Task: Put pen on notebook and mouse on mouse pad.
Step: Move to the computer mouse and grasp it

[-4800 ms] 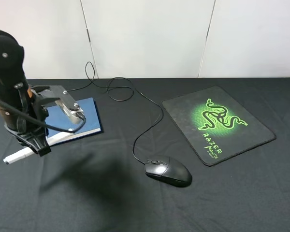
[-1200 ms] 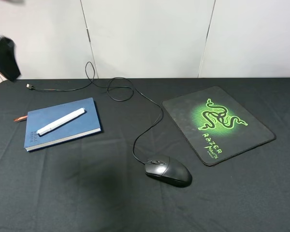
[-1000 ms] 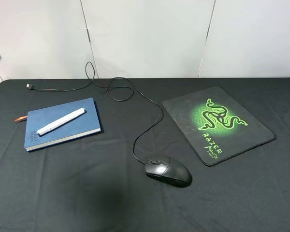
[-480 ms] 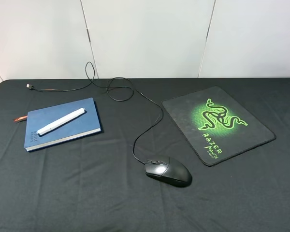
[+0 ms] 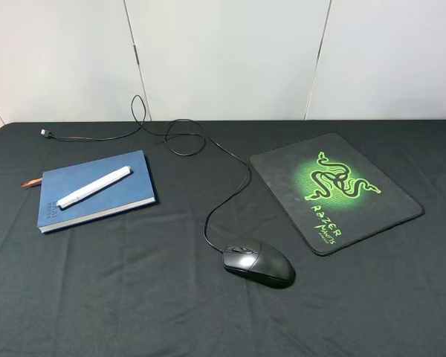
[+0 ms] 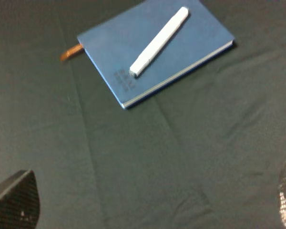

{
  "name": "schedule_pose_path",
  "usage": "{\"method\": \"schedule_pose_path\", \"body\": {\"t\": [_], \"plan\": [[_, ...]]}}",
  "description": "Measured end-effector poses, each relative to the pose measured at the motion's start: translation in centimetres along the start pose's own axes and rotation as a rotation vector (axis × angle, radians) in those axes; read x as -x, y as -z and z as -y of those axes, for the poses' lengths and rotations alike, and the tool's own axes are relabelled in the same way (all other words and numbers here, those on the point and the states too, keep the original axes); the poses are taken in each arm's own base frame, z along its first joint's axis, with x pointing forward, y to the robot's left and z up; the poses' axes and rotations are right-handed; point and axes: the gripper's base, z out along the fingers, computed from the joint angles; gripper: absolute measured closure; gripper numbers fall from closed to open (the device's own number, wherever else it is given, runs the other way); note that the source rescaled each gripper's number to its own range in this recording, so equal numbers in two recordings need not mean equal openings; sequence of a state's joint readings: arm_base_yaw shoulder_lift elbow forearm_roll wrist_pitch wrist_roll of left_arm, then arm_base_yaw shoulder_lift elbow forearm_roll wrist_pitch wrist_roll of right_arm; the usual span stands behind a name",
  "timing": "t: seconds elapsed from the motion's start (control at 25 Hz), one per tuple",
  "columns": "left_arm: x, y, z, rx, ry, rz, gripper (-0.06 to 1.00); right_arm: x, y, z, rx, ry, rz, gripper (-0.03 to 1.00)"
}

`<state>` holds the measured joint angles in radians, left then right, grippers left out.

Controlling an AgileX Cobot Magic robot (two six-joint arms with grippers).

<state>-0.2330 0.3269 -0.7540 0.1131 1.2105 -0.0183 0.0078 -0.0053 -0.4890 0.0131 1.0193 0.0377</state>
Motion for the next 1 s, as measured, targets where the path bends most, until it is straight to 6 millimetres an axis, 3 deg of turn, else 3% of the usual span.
{"method": "schedule_pose_path", "body": {"t": [0.4, 0.72, 1.0], "plan": [[-2.4, -4.0, 0.5, -0.003, -0.006, -0.036, -0.05, 0.0, 0.0, 0.0, 0.000, 0.000, 0.000, -0.03], [-4.9, -4.3, 0.7, -0.002, 0.027, 0.007, -0.05, 0.0, 0.0, 0.0, 0.000, 0.000, 0.000, -0.03], [-5.8, -2.9, 0.8, 0.068, 0.105, 0.114, -0.05, 0.0, 0.0, 0.0, 0.000, 0.000, 0.000, -0.03]]}}
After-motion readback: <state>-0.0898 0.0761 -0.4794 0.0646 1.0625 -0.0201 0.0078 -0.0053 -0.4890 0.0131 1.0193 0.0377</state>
